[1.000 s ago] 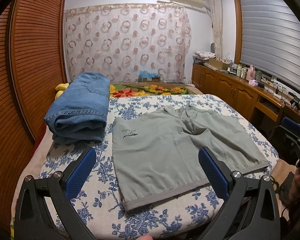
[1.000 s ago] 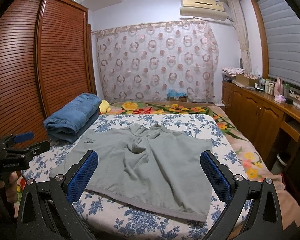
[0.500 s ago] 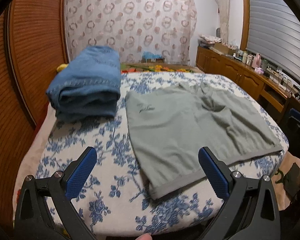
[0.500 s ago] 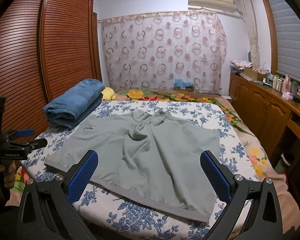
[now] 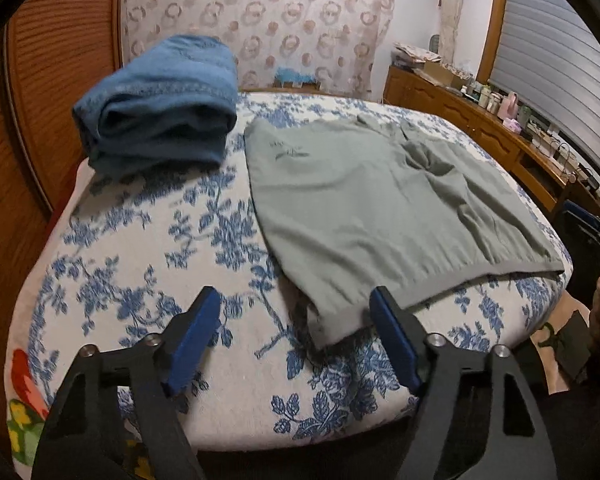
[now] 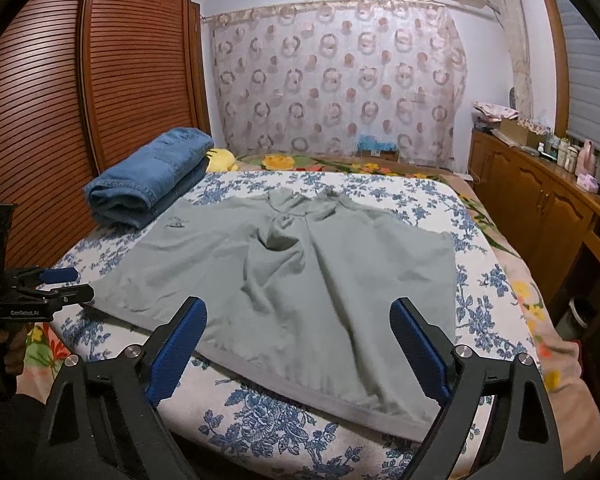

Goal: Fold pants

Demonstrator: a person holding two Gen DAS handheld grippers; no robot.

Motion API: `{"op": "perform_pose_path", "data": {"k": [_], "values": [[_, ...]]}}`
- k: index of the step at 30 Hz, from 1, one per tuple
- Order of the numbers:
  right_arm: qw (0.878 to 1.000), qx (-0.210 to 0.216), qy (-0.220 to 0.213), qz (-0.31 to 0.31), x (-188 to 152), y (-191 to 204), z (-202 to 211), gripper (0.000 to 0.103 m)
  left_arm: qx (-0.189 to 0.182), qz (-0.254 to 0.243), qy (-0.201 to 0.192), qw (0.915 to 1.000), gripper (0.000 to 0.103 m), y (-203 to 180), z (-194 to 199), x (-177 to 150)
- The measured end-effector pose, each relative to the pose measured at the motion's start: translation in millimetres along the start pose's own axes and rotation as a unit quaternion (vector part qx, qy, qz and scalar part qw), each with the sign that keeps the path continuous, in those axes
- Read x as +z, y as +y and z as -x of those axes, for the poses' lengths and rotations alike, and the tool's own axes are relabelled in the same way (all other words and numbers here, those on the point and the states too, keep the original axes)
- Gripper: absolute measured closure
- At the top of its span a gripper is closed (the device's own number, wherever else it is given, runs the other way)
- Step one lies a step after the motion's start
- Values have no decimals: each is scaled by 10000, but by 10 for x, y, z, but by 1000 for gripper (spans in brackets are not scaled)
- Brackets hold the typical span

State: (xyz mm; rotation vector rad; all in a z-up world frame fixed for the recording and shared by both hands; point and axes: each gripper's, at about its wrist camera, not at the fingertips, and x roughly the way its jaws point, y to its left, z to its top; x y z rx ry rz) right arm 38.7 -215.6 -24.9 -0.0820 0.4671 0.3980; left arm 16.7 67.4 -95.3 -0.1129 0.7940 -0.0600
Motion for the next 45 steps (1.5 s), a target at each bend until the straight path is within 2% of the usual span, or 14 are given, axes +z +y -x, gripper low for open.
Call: {"op": "perform_pose_path", "data": {"k": [4,9,12,15,17,28,39,45], "values": [[9999,28,95,62,-22,51,-54,27,-165,79,73,9998,44,16,-15,-49],[9997,68,191,122,-37,69,-61,34,-276,45,76,9996,56,-17,2,-68],[9993,139,314,171,-46,87,-82,49,-376,61,140,9992,63,-28,-18,-101],[9991,164,366,165,-55,93,-86,56,-443,38,139,9989,75,-55,-3,-103],[9991,161,371,136,-47,68,-80,56,-506,25,155,9986,89,-64,3,-99],[9995,74,296,45,-26,17,-100,56,-871,-211,-273,9956,92,-268,269,190],[9998,3,168,-116,-38,-57,33,56,-1271,-944,-655,9852,92,-812,288,733],[9998,-33,-12,-188,-27,-85,171,44,-1542,-1115,-728,9790,92,-1047,241,942]]}}
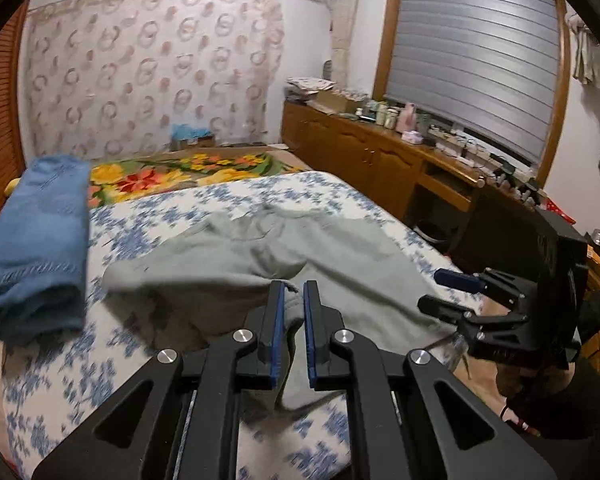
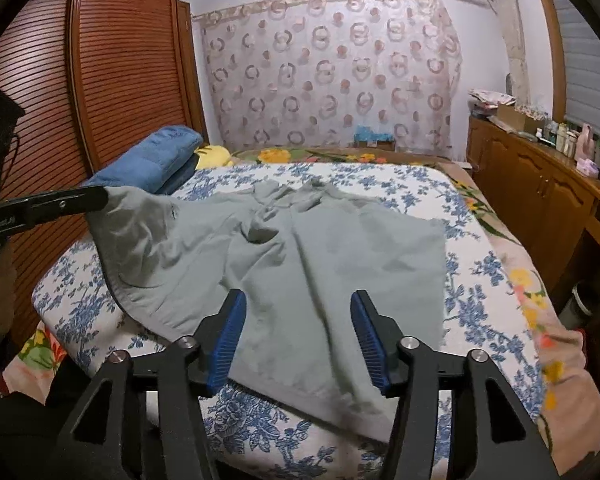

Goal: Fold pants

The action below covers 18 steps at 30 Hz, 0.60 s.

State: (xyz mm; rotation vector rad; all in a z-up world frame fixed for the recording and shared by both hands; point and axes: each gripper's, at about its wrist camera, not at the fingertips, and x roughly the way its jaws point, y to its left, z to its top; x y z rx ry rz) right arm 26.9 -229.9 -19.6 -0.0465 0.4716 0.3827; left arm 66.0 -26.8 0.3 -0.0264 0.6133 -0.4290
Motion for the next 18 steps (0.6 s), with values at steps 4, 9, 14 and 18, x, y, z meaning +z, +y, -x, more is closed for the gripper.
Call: {"op": "perform_pose_path", "data": {"k": [4,9,14,18], "values": [[9999,-36,-115,-109,14,-37,67,31,-153,-53,40,9999,92,-108,-103,105],[9996,-156,-176,-125,30,-58,104,27,-353,-118,136,9992,93,-251,-248,220],[9990,-389,-196,-68,39,-58,137,27,-581,-227,244,9978,93,-461,-395,289],[9985,-512,-193,-57,36,-37,145,27,-705,-318,398,9962,92,-600,-503,307]]}}
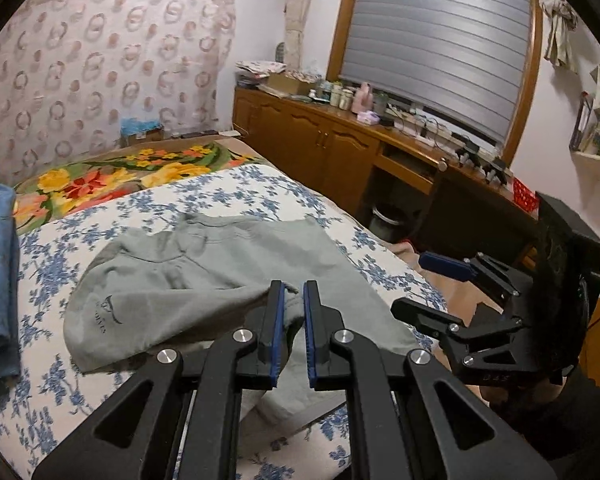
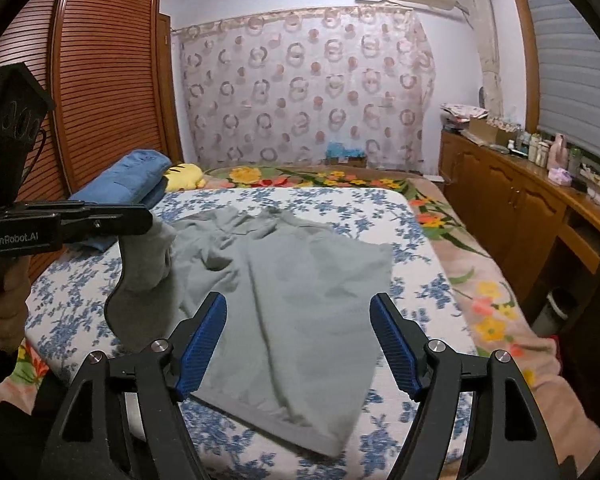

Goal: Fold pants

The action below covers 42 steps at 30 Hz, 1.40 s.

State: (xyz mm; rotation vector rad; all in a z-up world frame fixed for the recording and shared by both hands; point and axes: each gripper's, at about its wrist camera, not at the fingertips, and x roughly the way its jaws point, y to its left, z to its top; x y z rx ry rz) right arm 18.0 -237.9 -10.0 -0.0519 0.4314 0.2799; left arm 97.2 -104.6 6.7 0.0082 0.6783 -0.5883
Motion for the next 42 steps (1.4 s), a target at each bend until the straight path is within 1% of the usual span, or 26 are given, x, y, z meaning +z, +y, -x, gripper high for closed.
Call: {"op": "perform_pose_path", "data": {"k": [5,10,12,14,15,16,18,19,20,21,25,29,30,32,34,35,37,39,42], "values": [[9999,-57,72,-80,-3,44,-19,27,31,-18,152,9999,92,-34,-101,-13],[9996,-199,89,-158,15,47,-8,27,207,11,230,9995,92,-15,-135,-23],[9995,-228,105,-213,27,42,-5,27,218,30,209,9995,83,1,-123,-21],[9994,-275,91,-210,31,55,9,27,243,41,119,9996,57,8,-88,-24],[9993,-287,95,-223,48,55,6,27,279,35,97,9996,53,24,-95,-14],[9993,-289,90,-234,48,45,19,27,323,18,66,9995,52,30,-83,-11],[9992,-270,89,-282,63,35,20,27,367,-3,72,9993,45,43,-72,-10],[9992,-255,83,-296,64,17,26,27,379,1,77,9993,37,56,-64,-21],[9992,-242,76,-307,67,18,25,27,366,8,69,9993,25,72,-56,-35],[9992,-227,69,-311,71,25,26,27,359,43,46,9993,22,98,-44,-57],[9992,-44,74,-380,78,-28,-7,27,407,177,163,9989,21,215,-45,-147],[9993,203,89,-312,76,9,-61,28,572,307,242,9976,21,352,-18,-312],[9992,275,126,-271,69,45,-83,32,601,336,293,9972,21,383,-24,-349],[9989,387,173,-217,66,84,-121,34,694,400,394,9960,21,468,-43,-442],[9984,507,213,-156,87,124,-168,39,786,445,505,9946,22,536,-78,-506],[9981,560,232,-124,105,142,-195,40,838,480,579,9936,22,574,-100,-548],[9974,666,276,-46,142,162,-261,46,882,518,691,9923,22,610,-134,-628],[9965,765,322,68,161,206,-319,50,901,510,765,9917,21,631,-149,-694],[9950,885,423,184,173,231,-413,53,906,554,844,9908,22,654,-168,-804]]}}
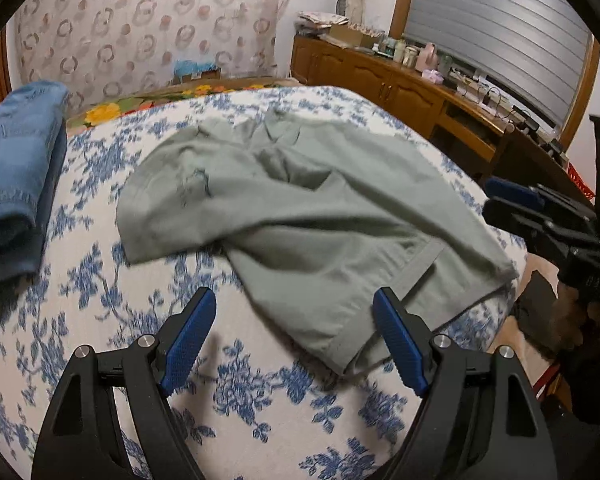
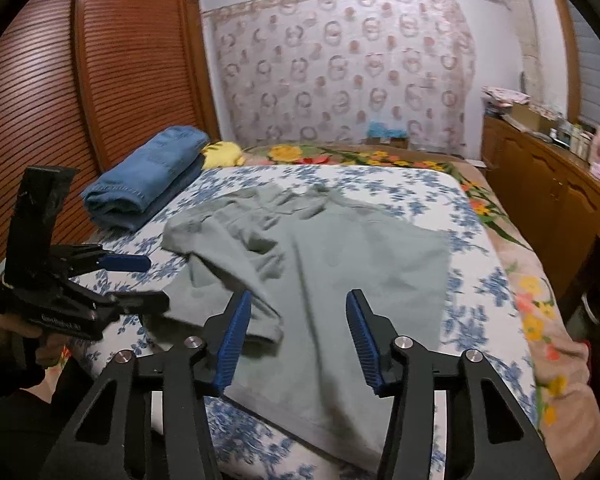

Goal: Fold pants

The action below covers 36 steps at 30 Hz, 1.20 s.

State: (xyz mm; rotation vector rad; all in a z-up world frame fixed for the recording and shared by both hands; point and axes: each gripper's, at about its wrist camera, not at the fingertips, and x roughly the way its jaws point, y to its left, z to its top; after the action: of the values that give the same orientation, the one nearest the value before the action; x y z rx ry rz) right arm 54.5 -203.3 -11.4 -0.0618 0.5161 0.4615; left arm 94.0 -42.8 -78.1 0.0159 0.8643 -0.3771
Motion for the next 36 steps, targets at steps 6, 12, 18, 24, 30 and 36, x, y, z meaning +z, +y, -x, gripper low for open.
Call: {"op": "perform_pose_path", "data": {"k": [6,12,18,24,30,36], "values": [[9992,198,342,40,-8,-2,-296,53,-6,116,73,9999,21,58,-23,-123],[9975,251,652,110,41,-64,-609,70,-12,190,-1,9998,21,61,-29,-182],[9953,342,889,161,79,-129,-818,81,-30,212,-102,9997,21,63,-11,-216],[9965,391,615,398,161,-1,-700,98,-6,325,-317,9990,21,73,112,-219],[9980,393,15,501,212,35,-326,98,347,246,-857,9954,21,-42,451,-66],[9979,240,-392,464,223,-39,-22,98,644,143,-1164,9910,21,-159,679,71]]}}
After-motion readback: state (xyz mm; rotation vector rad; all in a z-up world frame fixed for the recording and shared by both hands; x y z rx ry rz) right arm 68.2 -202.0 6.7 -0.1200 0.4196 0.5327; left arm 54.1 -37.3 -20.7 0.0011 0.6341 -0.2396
